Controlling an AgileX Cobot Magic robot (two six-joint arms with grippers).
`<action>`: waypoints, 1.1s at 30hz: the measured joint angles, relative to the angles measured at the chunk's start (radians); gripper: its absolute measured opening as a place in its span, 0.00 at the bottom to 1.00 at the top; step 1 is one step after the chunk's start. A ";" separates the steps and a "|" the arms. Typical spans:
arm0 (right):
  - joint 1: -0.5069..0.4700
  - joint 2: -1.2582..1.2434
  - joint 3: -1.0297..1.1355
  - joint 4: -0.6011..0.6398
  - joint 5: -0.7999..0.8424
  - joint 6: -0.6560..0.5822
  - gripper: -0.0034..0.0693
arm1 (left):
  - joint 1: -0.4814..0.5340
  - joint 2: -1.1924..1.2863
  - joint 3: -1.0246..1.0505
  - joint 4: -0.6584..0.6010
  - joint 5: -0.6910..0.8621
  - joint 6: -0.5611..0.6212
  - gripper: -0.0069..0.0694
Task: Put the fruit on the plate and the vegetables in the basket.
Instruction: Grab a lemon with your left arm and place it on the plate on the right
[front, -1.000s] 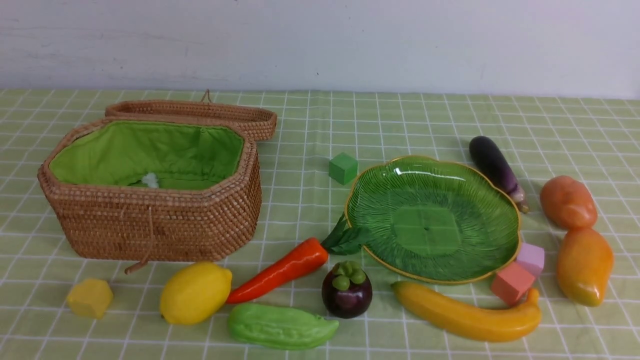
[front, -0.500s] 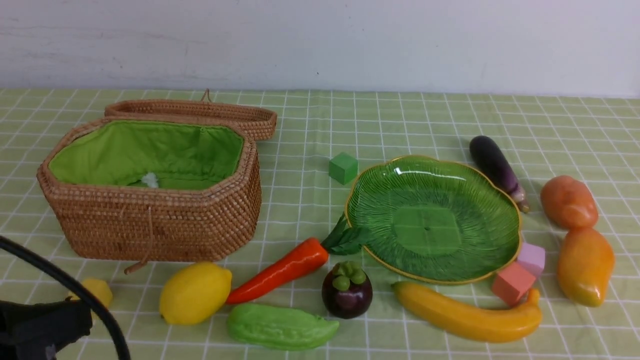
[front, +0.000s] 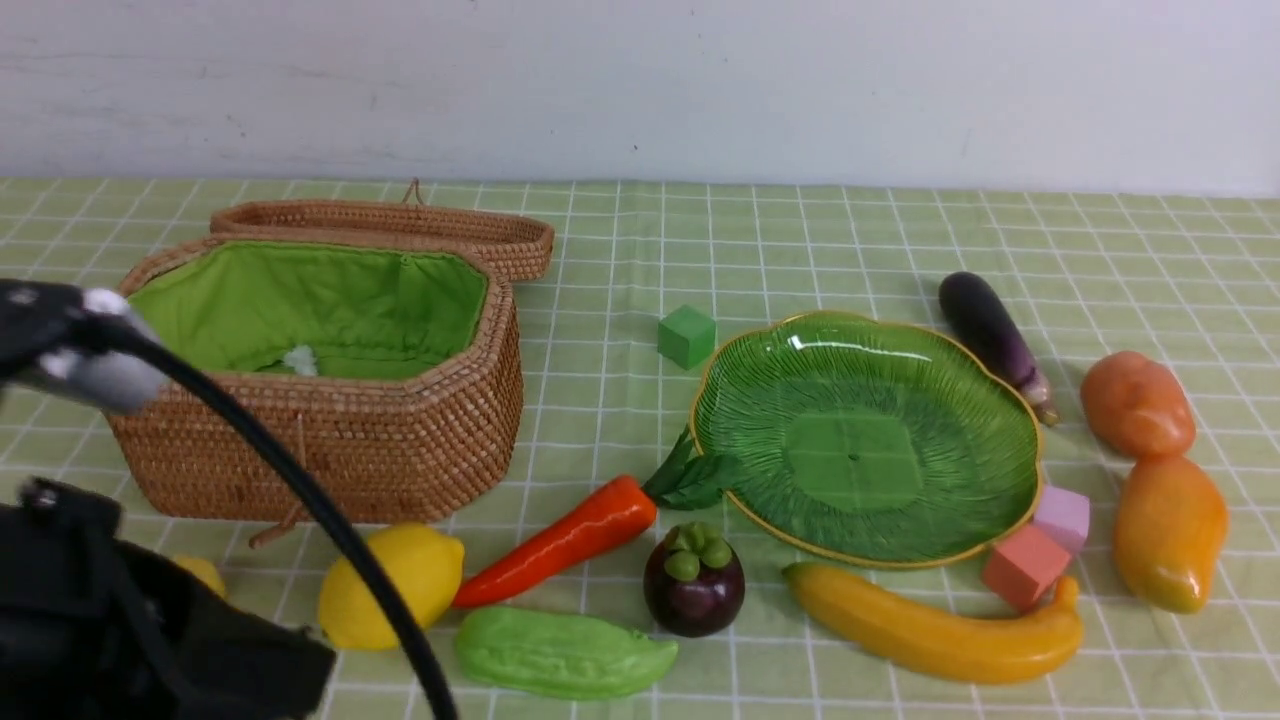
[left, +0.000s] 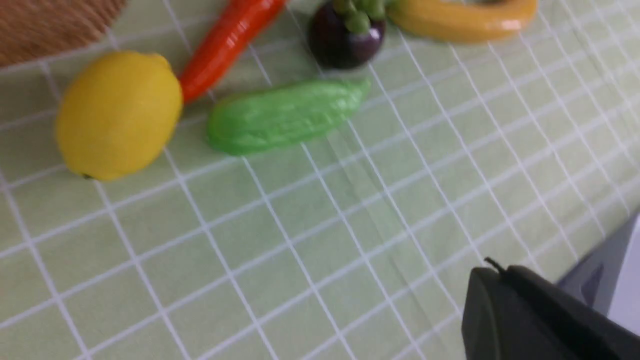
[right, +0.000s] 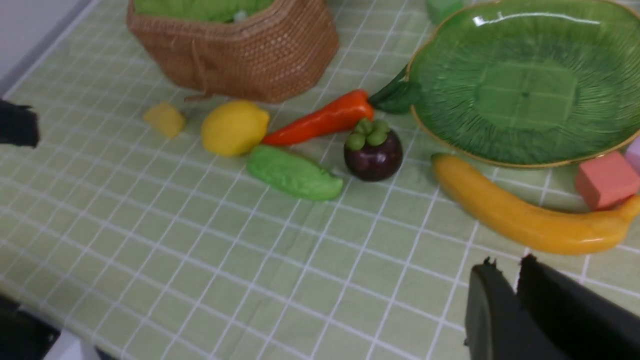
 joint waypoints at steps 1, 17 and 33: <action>0.002 0.015 -0.027 0.011 0.018 -0.026 0.16 | -0.031 0.019 -0.004 0.021 0.005 -0.007 0.07; 0.003 0.021 -0.131 0.069 0.142 -0.203 0.18 | -0.116 0.420 -0.024 0.420 -0.190 -0.052 0.14; 0.004 0.000 -0.133 0.069 0.149 -0.210 0.20 | -0.116 0.624 -0.027 0.718 -0.502 -0.155 0.85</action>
